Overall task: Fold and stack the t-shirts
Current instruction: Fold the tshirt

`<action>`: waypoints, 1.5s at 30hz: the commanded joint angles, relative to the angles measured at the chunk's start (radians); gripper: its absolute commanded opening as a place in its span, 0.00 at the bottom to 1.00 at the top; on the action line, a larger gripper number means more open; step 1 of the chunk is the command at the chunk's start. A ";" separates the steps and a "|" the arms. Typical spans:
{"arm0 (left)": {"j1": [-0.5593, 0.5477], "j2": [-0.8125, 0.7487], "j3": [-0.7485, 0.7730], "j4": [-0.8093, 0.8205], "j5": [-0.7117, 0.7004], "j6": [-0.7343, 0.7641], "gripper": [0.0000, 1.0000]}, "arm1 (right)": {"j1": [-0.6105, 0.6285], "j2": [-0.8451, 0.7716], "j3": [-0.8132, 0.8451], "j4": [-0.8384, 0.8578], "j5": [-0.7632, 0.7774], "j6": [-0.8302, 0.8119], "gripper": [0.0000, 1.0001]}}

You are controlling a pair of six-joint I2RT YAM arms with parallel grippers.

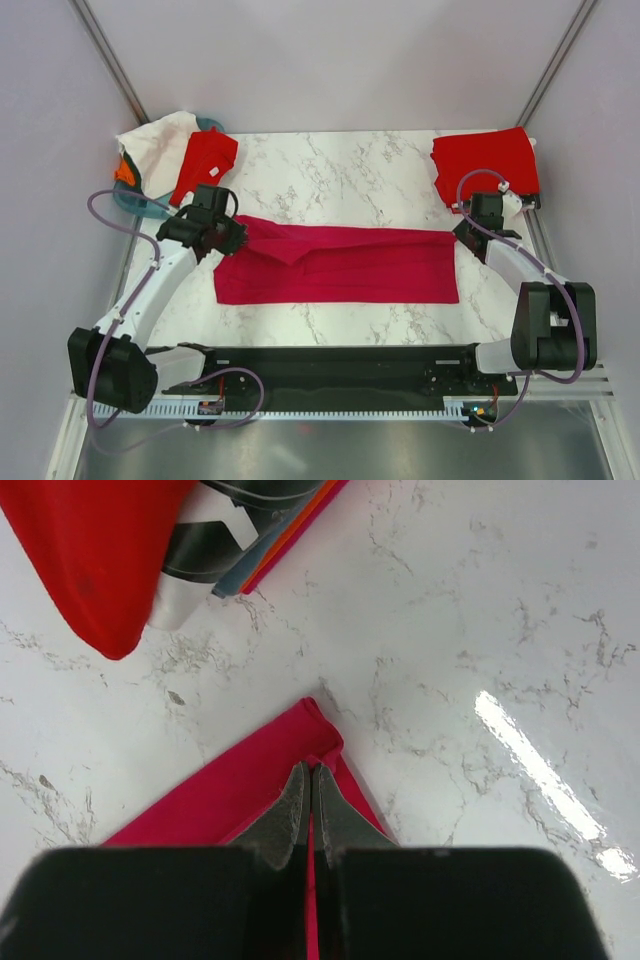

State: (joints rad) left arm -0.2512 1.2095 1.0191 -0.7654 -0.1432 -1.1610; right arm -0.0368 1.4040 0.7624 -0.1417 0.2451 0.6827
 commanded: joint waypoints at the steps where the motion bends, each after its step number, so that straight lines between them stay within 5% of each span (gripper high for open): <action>1: -0.003 -0.037 -0.014 0.002 0.020 -0.034 0.02 | -0.006 -0.034 -0.012 0.034 0.029 0.011 0.00; 13: -0.003 -0.070 -0.083 -0.002 0.070 -0.023 0.02 | -0.006 -0.086 -0.119 0.043 0.037 0.047 0.02; 16: -0.003 -0.080 -0.109 -0.002 0.088 -0.023 0.02 | -0.006 -0.128 -0.170 0.057 0.056 0.072 0.29; 17: -0.003 -0.082 -0.122 -0.002 0.093 -0.023 0.02 | -0.006 -0.138 -0.184 0.074 0.056 0.077 0.51; 20: -0.003 -0.085 -0.143 0.000 0.109 -0.020 0.02 | 0.001 -0.181 -0.202 0.102 0.039 0.052 0.63; 23: -0.003 -0.087 -0.160 0.000 0.122 -0.019 0.02 | 0.029 -0.209 -0.170 0.065 0.040 0.015 0.62; 30: -0.003 -0.079 -0.174 0.000 0.117 -0.009 0.02 | 0.328 -0.229 -0.111 0.062 -0.156 0.066 0.51; 37: -0.003 -0.059 -0.140 0.000 0.116 0.004 0.02 | 0.644 -0.088 -0.046 0.229 -0.210 0.218 0.46; 45: -0.003 -0.015 -0.091 0.002 0.080 0.027 0.02 | 0.860 0.150 0.004 0.432 -0.187 0.360 0.41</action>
State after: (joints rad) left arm -0.2512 1.1755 0.8738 -0.7696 -0.0280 -1.1603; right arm 0.7734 1.5040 0.7094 0.1764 0.0406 0.9691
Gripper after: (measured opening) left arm 0.032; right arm 0.414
